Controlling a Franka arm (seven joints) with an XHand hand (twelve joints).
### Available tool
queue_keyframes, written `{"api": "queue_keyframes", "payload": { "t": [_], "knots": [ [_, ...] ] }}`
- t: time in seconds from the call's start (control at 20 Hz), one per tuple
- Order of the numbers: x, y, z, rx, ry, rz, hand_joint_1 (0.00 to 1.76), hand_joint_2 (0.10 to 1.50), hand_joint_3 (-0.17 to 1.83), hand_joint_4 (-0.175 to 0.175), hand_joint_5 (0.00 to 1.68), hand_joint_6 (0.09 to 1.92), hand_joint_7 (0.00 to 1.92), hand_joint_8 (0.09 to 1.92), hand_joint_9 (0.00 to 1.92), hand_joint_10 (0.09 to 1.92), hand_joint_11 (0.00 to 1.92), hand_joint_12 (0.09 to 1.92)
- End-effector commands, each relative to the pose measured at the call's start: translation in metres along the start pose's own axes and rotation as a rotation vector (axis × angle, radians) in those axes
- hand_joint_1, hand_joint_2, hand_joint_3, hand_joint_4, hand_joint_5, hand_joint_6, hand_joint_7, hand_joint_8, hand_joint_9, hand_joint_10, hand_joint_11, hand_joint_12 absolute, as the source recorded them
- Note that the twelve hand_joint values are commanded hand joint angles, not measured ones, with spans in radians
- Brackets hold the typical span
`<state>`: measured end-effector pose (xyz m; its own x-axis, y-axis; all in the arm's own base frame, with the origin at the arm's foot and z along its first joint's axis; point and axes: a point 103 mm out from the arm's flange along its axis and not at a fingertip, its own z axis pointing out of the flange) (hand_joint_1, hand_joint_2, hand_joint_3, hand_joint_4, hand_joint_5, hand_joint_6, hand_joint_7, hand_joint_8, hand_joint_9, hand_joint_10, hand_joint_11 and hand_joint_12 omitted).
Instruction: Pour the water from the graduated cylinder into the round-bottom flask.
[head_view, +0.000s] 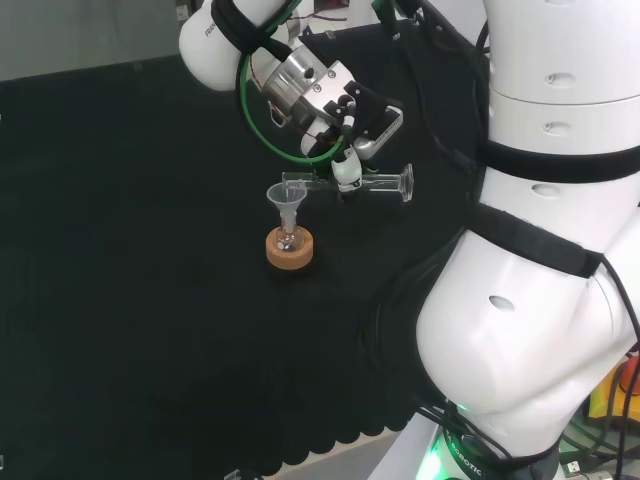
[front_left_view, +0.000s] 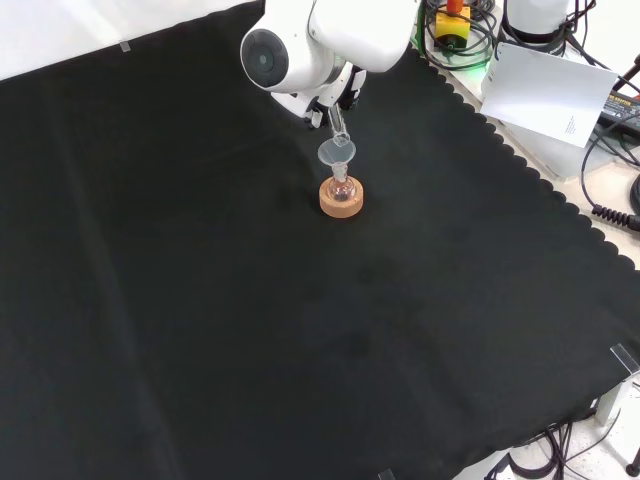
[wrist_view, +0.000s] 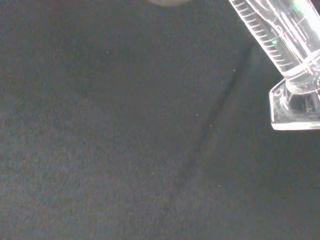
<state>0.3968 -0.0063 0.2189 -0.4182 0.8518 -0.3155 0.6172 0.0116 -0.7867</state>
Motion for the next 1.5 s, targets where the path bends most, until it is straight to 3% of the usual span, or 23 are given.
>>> {"api": "queue_keyframes", "payload": {
  "t": [0.05, 1.05, 1.4, 1.5],
  "knots": [
    [0.000, -0.001, -0.002, 0.033, -0.011, 0.001, 1.26, 1.10, 0.00, -0.175, 0.99, 0.98, 1.02, 0.97, 1.35, 0.16, 1.08, 0.87],
    [-0.001, -0.009, -0.007, 0.066, -0.046, 0.039, 1.26, 1.10, 0.00, -0.175, 0.99, 0.98, 1.02, 0.97, 1.35, 0.15, 1.08, 0.87],
    [-0.010, -0.013, -0.002, 0.077, -0.045, 0.050, 1.26, 1.11, 0.00, -0.175, 0.98, 0.98, 1.02, 0.97, 1.35, 0.15, 1.08, 0.87],
    [-0.028, -0.015, 0.007, 0.071, -0.042, 0.040, 1.26, 1.11, 0.00, -0.175, 0.98, 0.98, 1.02, 0.97, 1.36, 0.15, 1.08, 0.87]
  ]
}}
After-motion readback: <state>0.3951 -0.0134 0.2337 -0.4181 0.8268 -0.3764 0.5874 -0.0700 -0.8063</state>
